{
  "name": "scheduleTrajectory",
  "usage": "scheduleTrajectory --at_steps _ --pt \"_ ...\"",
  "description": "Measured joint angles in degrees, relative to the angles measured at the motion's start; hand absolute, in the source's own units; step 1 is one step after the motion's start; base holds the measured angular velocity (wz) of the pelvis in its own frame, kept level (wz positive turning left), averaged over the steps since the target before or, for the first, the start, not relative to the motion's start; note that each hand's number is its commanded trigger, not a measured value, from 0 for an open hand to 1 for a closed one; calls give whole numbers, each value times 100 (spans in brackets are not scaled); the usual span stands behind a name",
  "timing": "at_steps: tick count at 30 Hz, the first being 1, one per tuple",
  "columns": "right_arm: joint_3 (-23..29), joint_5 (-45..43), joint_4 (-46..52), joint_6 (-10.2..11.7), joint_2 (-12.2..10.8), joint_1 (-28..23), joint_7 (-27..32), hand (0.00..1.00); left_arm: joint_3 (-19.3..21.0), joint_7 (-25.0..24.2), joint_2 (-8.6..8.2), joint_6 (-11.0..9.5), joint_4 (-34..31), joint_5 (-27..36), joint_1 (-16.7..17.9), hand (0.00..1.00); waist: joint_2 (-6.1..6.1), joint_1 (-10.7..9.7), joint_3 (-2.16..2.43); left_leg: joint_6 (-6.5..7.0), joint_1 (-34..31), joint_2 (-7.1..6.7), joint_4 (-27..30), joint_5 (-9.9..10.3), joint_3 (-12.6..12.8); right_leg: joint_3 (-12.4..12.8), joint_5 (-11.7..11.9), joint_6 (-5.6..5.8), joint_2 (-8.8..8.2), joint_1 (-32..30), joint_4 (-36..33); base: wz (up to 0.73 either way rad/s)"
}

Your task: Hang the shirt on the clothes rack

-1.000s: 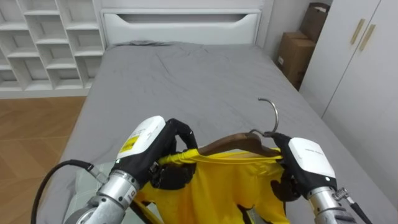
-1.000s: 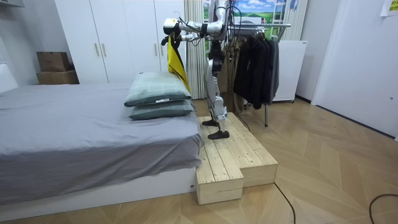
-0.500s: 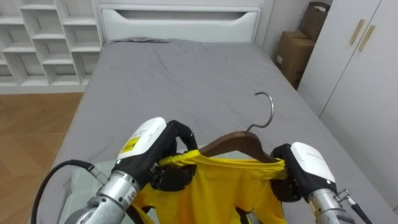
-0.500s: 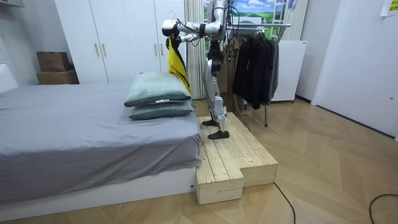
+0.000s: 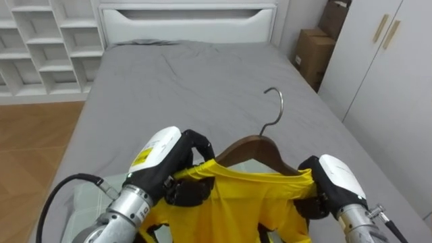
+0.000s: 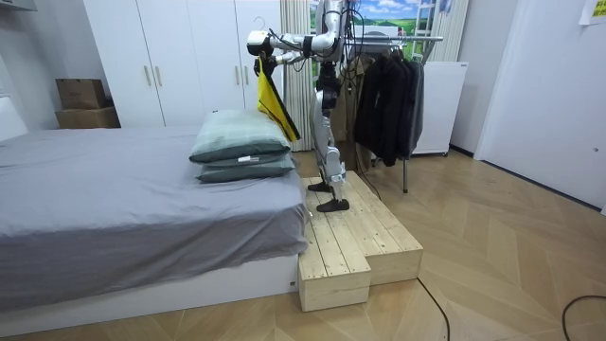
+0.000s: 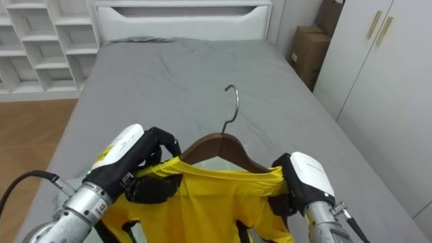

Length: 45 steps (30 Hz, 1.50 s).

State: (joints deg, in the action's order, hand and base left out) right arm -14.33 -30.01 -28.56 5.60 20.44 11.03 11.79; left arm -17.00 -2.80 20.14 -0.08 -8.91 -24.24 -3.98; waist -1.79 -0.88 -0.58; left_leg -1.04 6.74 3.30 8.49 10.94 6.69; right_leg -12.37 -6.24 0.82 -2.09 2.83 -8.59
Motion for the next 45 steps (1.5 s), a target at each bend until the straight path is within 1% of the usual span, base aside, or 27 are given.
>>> scheduleTrajectory --at_steps 1,2,3,6,13,15,17,21,23,27,30,33,36,40,45 --pt "0 0 0 -1 -5 0 0 100 0 1 0 0 0 0 0 86 1 -12 1 0 3 0 0 0 11 9 0 0 1 0 0 -4" --pt "0 0 0 -3 -9 0 0 100 0 2 0 0 0 0 0 51 2 -19 1 0 10 0 0 0 22 22 0 0 2 0 -2 -5" --pt "0 0 0 -3 -10 0 -1 100 0 3 -1 0 0 1 0 0 1 -21 2 0 12 0 0 0 29 28 0 0 3 0 -2 -5" --pt "1 0 3 -7 -12 0 -2 100 0 4 -9 0 0 43 0 0 3 -37 6 0 15 1 0 0 47 37 0 0 4 0 -3 -1" --pt "-4 19 4 -30 -23 -5 -6 100 0 11 -68 -1 0 634 1 0 18 -32 21 0 55 1 4 0 113 96 0 0 4 7 -19 -4" --pt "-4 19 4 -69 -52 -4 -6 100 0 15 -79 -1 0 780 1 0 23 -34 28 0 62 1 9 0 121 106 0 0 4 8 -26 -3" --pt "-6 11 4 -75 -72 -5 -6 100 0 52 -124 -2 1 906 1 0 33 -30 36 0 71 1 12 0 128 114 0 0 4 9 -35 0" --pt "-9 -188 4 -99 -94 -7 -84 100 1 113 -224 -20 1 927 1 0 53 -18 50 0 98 4 12 0 141 125 0 0 4 18 -59 0" --pt "-14 -259 4 -132 -120 -7 -163 100 0 112 -282 -32 2 1087 1 0 62 -17 54 0 118 6 12 0 147 130 -1 -2 3 18 -98 0" --pt "-15 -411 4 -149 -152 -21 -251 100 0 111 -295 -34 3 1131 1 0 65 -15 52 0 164 9 -8 0 173 147 -3 -5 5 38 -116 -2" --pt "-15 -442 4 -152 -188 -124 -265 100 0 110 -296 -34 5 1166 5 0 69 -18 49 0 225 9 -30 0 177 151 -4 -3 10 92 -110 0" --pt "-14 -475 4 -190 -214 -161 -317 100 0 106 -308 -34 6 1254 9 0 95 -19 43 0 262 8 -73 0 185 150 -6 0 16 106 -111 0" --pt "-10 -475 9 -195 -216 -171 -330 100 0 99 -346 -34 7 1392 27 0 109 -17 49 0 264 10 -73 0 186 138 -6 0 18 106 -111 0" --pt "6 -483 299 -196 -195 -341 -326 100 6 95 -361 -34 7 1585 47 0 122 -24 50 0 263 10 -73 0 188 139 -8 -3 18 103 -108 0" --pt "56 -484 490 -195 -184 -544 -325 100 104 96 -323 -34 6 1574 207 0 123 -22 51 -1 262 9 -78 1 200 149 -18 -7 16 83 -105 0"
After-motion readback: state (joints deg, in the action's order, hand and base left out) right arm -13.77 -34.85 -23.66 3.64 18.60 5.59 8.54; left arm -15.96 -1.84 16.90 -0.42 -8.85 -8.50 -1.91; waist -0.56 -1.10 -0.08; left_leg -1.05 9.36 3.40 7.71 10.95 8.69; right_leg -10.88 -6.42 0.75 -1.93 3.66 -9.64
